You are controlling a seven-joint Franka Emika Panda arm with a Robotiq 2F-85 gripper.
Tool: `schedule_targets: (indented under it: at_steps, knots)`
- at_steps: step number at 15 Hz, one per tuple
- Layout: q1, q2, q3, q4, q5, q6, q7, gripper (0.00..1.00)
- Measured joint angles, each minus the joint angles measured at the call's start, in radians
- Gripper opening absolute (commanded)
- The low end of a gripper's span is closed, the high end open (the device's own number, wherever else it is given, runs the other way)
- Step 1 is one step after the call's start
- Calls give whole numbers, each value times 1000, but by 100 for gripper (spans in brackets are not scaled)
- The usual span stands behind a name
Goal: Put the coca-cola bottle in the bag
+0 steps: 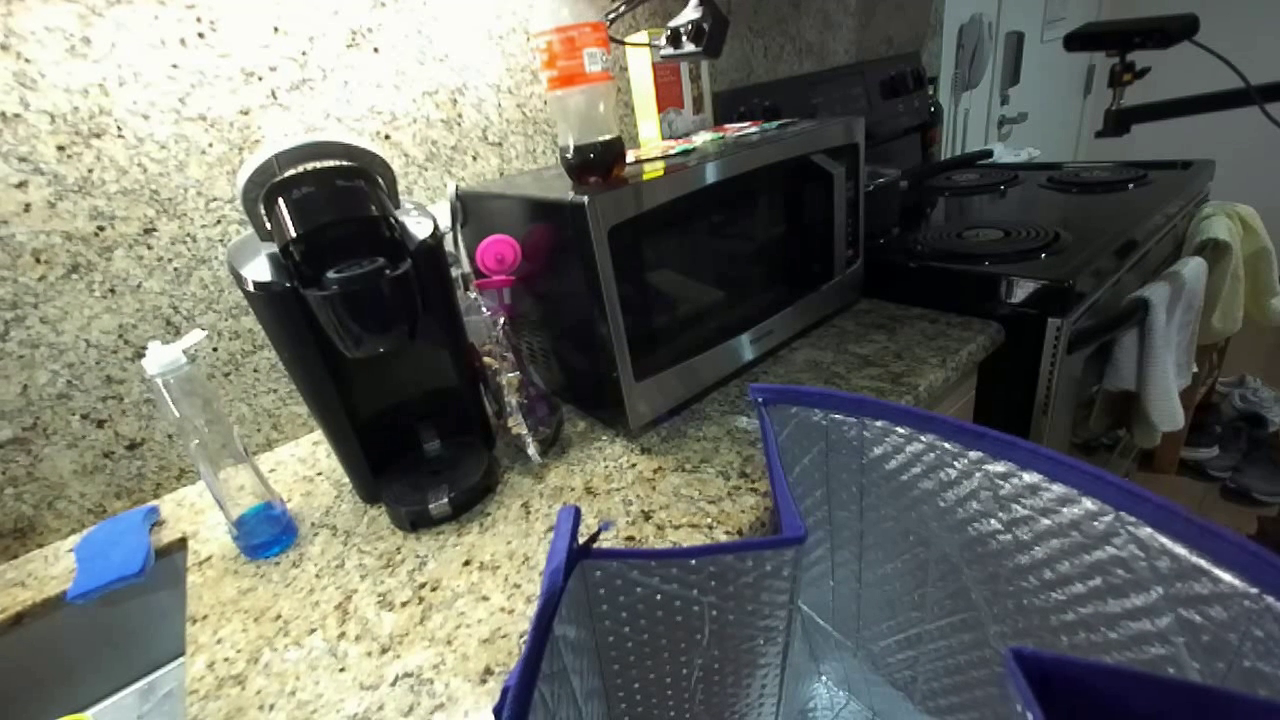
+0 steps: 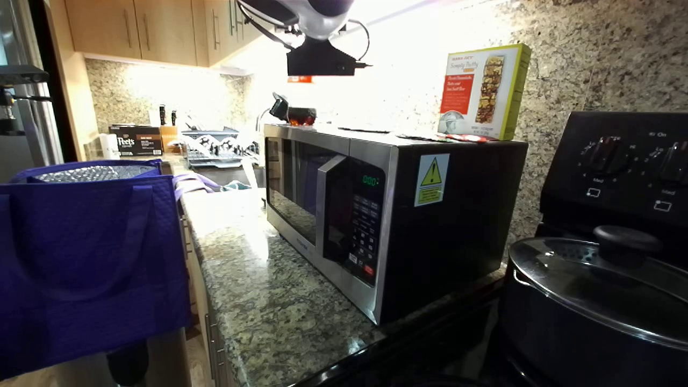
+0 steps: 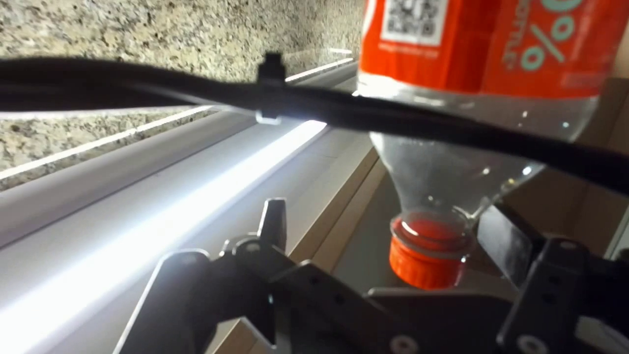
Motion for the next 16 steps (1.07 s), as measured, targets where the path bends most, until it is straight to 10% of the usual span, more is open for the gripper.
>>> schedule_targets:
  at_steps: [10, 16]
  knots:
    - [32, -9, 1, 41, -119, 106, 107, 8]
    - [32, -13, 3, 38, -112, 106, 107, 2]
